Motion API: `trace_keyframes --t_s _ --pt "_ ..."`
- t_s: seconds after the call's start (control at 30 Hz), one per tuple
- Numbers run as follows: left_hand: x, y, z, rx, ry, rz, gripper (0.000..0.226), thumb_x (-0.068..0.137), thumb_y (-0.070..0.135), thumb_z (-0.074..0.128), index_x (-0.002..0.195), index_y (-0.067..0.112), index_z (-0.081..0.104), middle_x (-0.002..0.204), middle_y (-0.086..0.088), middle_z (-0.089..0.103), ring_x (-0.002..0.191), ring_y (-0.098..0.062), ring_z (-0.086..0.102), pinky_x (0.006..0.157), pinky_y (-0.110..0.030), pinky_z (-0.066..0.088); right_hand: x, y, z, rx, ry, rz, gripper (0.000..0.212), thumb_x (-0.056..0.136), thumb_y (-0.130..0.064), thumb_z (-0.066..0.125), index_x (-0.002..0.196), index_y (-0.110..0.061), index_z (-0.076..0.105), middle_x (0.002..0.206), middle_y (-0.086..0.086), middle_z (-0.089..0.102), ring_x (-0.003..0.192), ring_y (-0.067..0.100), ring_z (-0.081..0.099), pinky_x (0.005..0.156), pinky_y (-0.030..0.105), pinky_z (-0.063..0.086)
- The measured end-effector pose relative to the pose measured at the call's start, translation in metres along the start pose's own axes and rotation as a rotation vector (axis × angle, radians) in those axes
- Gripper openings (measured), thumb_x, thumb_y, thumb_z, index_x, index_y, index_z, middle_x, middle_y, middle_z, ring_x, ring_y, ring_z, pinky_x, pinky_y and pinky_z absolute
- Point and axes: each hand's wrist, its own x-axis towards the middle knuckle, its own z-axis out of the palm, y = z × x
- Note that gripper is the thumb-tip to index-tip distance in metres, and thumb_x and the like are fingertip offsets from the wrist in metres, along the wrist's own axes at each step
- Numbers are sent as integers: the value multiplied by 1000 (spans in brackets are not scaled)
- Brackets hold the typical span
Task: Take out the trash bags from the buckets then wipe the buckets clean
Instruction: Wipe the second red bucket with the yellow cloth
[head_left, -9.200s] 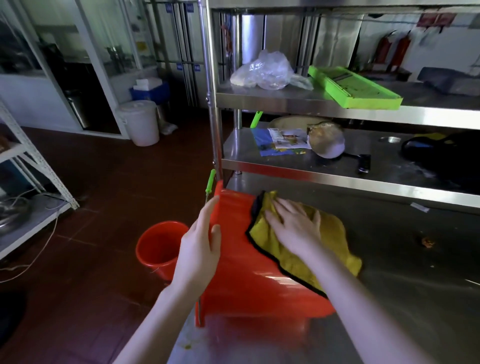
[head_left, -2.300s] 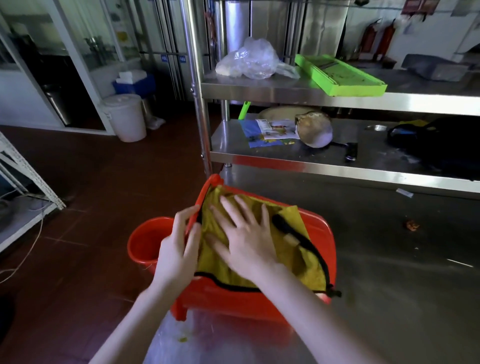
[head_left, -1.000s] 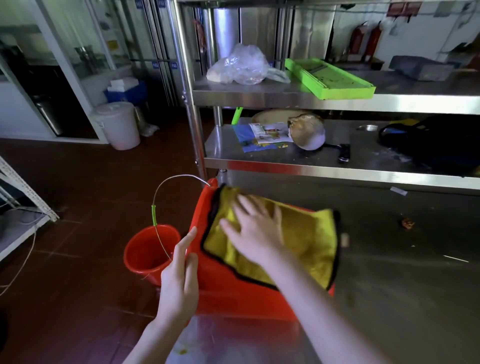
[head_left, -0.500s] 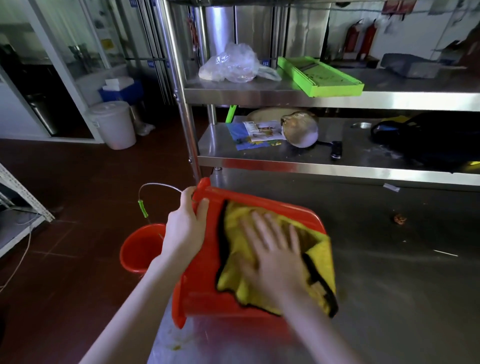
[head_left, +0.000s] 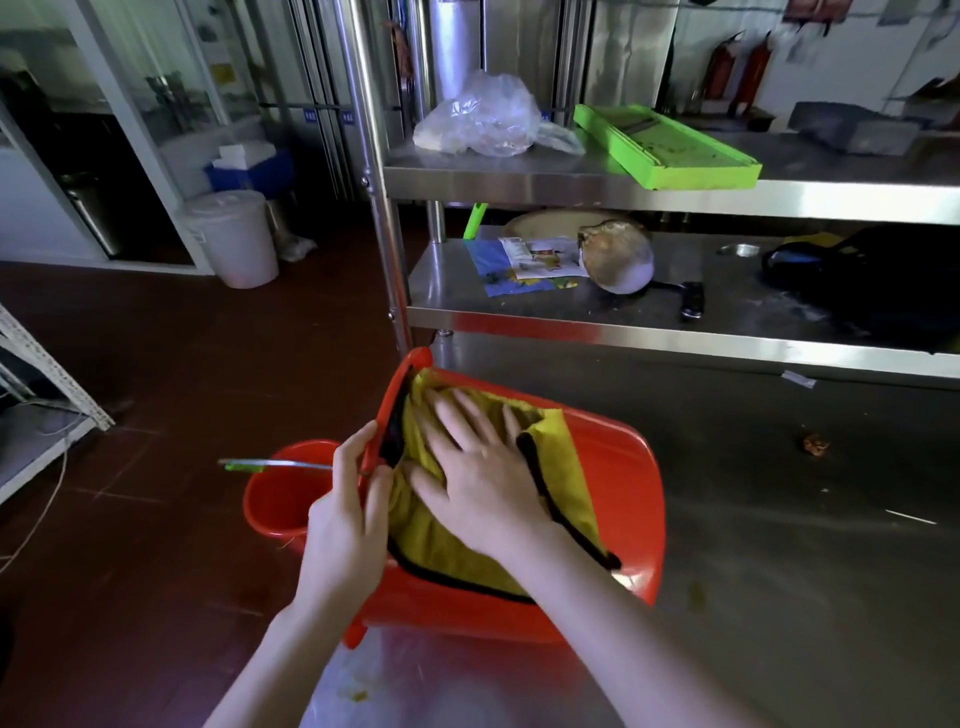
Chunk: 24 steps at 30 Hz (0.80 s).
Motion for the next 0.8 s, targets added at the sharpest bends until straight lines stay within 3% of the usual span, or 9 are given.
trace_keyframes --t_s 0.1,0.17,0.23,0.33,0.47,0.6,0.7,0.8 --pt "-10 -3 -3 -32 15 14 38 96 45 40 133 53 38 63 2 64 37 -14 52 37 -20 39 -23 49 -6 -24 3 168 68 90 -69 9 151 -39 21 160 -13 16 148 14 12 119 52 9" --pt "-17 -5 -4 -72 14 -1 41 91 54 38 131 59 36 67 -3 64 39 -20 55 36 -29 43 -35 95 -13 4 -28 389 72 88 -71 8 149 -38 27 157 -13 25 145 13 21 118 47 17" --pt "-20 -7 -5 -117 -2 -16 43 91 55 38 133 60 35 64 -8 63 40 -24 56 39 -36 49 -36 132 -23 122 -129 564 72 88 -71 16 147 -35 33 155 -12 31 141 15 29 114 41 26" --pt "-12 -7 -7 -153 -39 -39 41 95 47 41 133 61 34 56 -14 55 41 -34 54 42 -50 51 -7 140 -26 171 -267 630 72 89 -72 19 147 -33 33 156 -12 28 142 17 31 111 42 28" --pt "5 -10 -11 -158 -61 -61 41 99 40 41 131 64 32 54 -17 56 44 -37 57 41 -51 49 45 83 -13 114 -251 448 77 85 -75 13 149 -34 28 159 -15 21 145 17 24 116 50 20" --pt "21 -10 -4 -82 -81 -16 40 101 34 41 138 48 35 46 2 50 34 -15 42 37 -44 47 56 21 -4 2 -123 154 77 85 -72 7 150 -35 24 160 -17 15 147 12 13 116 56 14" --pt "38 -9 0 -40 -75 12 38 100 33 43 138 37 39 45 6 50 35 -9 44 38 -22 35 25 9 7 -149 50 24 68 91 -66 19 149 -32 28 160 -11 19 149 16 12 113 61 18" --pt "55 -9 1 -23 -98 3 35 100 35 44 134 40 40 48 4 50 40 -7 49 45 -26 33 -24 16 29 -303 108 -91 63 94 -63 30 150 -34 24 162 -7 11 150 21 5 114 65 14"
